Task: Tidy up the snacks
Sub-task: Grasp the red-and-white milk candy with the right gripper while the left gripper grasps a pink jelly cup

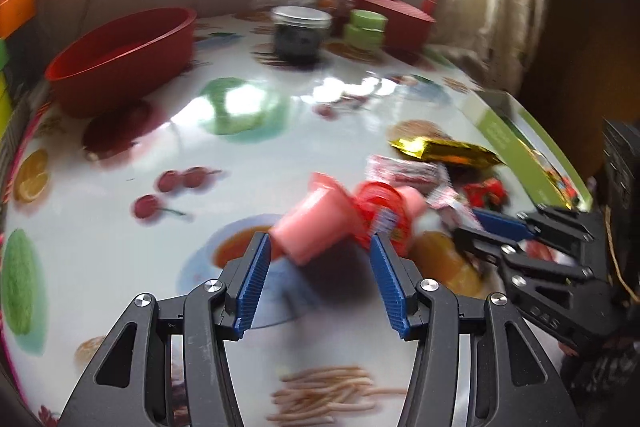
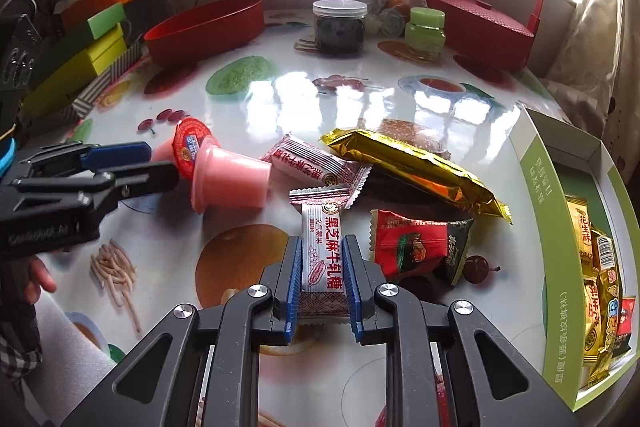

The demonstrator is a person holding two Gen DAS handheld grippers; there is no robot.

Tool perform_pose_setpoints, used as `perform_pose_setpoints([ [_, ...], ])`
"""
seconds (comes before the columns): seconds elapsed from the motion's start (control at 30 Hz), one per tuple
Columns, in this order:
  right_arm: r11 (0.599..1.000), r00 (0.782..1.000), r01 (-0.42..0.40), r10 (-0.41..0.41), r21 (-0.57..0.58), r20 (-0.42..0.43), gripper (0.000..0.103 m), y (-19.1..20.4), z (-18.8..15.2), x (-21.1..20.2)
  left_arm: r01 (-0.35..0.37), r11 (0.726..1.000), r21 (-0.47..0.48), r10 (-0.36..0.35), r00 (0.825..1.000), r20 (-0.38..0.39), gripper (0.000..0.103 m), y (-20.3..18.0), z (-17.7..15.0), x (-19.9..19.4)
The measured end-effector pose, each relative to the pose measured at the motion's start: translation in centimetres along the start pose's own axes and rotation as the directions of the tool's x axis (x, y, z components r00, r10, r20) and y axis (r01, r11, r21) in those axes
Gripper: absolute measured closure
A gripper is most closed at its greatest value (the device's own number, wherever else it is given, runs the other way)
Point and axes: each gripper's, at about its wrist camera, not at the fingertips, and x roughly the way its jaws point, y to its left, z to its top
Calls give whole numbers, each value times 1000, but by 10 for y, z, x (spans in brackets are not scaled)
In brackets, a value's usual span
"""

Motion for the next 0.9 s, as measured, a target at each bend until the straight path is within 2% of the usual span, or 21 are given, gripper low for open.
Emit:
perform_pose_setpoints([
  [0.33, 1000, 1000, -15, 15, 18, -8, 84, -5, -1, 2, -47, 993, 112, 49, 999, -13, 50, 0, 9, 6],
  [0.5, 1000, 1000, -21, 21, 21, -8, 83, -5, -1, 2, -16, 977, 214, 28, 998, -51, 50, -6, 12, 18],
  [0.9, 999, 999, -34, 34, 32, -6, 83, -6, -1, 1, 29, 983, 183, -15, 997, -81, 50, -1, 18, 28],
])
